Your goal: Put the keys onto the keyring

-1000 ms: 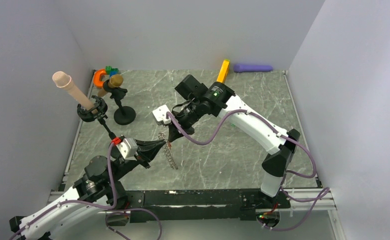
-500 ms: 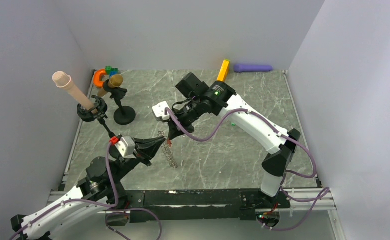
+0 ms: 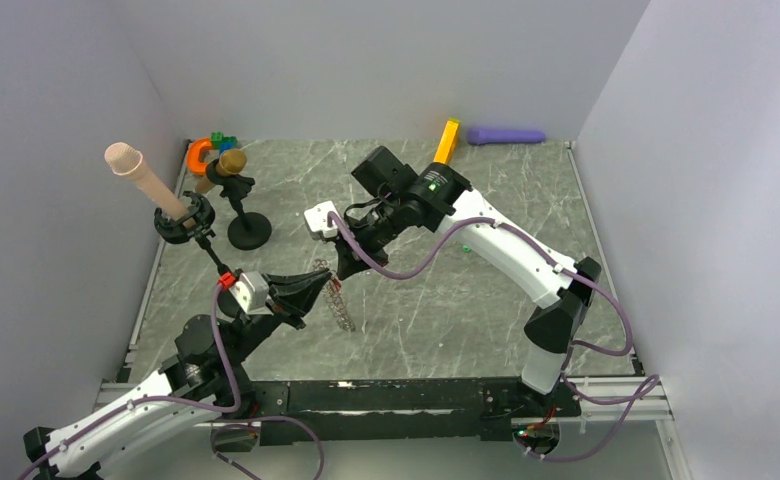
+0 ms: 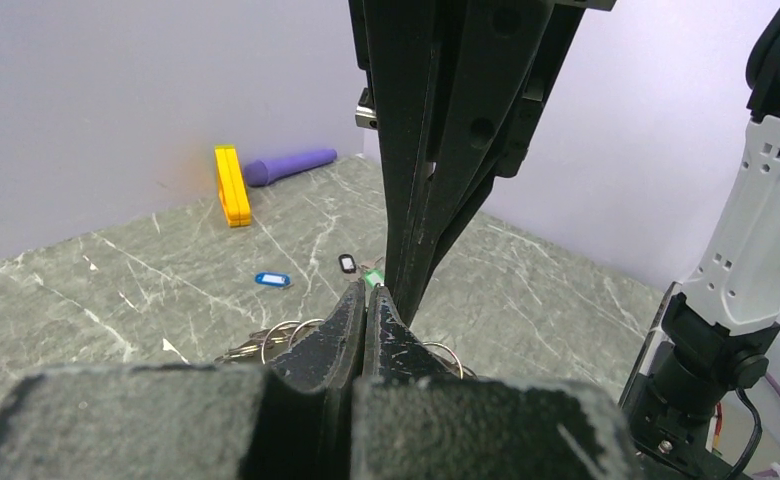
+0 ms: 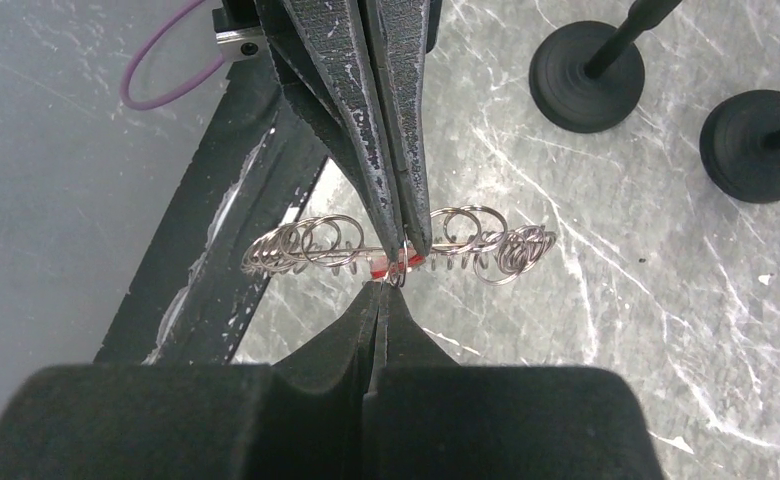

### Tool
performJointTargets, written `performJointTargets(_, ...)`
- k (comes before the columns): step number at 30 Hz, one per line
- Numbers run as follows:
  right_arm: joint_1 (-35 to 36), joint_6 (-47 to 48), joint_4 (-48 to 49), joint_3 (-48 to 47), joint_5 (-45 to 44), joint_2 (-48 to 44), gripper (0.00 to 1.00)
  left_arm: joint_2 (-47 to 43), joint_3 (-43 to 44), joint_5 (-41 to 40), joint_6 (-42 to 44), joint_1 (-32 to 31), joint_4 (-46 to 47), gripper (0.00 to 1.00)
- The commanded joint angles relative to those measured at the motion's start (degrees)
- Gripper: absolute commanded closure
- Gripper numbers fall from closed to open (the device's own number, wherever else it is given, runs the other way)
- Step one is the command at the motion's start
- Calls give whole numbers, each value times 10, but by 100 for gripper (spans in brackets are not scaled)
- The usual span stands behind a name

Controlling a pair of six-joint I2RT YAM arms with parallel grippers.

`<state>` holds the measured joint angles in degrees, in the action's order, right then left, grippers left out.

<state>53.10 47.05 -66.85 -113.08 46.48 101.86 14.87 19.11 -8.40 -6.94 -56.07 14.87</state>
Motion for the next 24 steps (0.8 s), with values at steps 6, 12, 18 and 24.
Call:
performJointTargets(6,-3,-20,-16,-10,20,-19,93,-13,6,-10,-7,2,80,100)
performJointTargets(12,-11,-27,-26,-34,29,-17,73,-34,3,-9,-4,2,63,100)
performJointTargets(18,-22,-41,-30,-60,50,-11,67,-41,3,14,-2,2,54,100)
performJointTargets(24,-38,-80,-17,-87,92,-2,61,-53,3,46,4,2,53,100)
